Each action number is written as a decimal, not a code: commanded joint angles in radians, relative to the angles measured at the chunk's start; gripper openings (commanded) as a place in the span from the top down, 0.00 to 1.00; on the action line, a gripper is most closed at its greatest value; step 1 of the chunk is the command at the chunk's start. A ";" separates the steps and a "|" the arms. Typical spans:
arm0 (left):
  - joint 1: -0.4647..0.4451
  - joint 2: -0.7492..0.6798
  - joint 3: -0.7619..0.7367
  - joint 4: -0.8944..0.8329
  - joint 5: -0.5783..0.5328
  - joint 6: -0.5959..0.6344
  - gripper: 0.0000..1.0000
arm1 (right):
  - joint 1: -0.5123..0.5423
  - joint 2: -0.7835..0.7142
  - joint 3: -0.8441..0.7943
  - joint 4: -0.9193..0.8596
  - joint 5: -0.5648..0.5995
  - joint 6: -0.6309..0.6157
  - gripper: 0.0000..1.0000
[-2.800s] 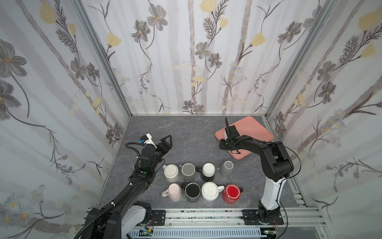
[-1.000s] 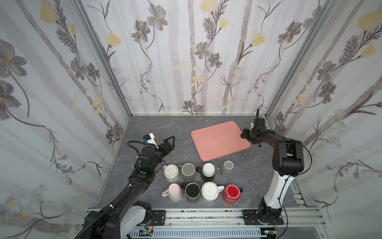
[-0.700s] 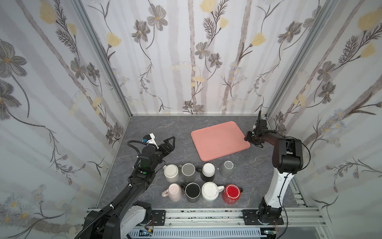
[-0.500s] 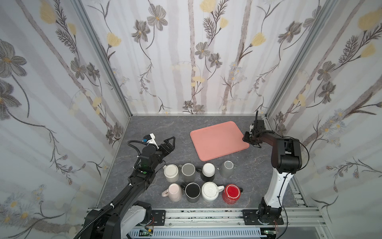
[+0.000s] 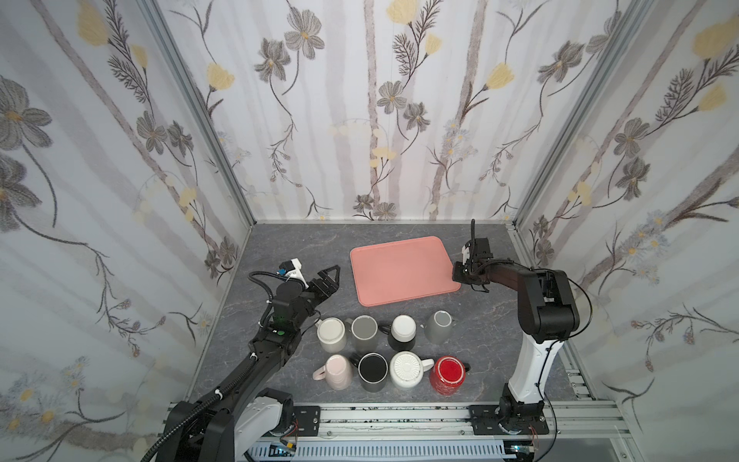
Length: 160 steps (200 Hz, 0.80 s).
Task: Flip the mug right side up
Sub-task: 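Drag the pink tray with the right gripper toward the table center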
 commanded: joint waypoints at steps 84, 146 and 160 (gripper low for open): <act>0.002 -0.033 -0.017 0.017 0.016 -0.004 0.00 | 0.115 -0.111 -0.113 -0.043 0.055 -0.029 1.00; 0.001 -0.031 -0.023 0.028 0.024 -0.020 0.00 | 0.126 -0.141 -0.121 -0.036 0.059 -0.024 1.00; 0.002 -0.028 -0.024 0.030 0.030 -0.021 0.00 | 0.126 -0.114 -0.086 -0.057 0.044 -0.044 1.00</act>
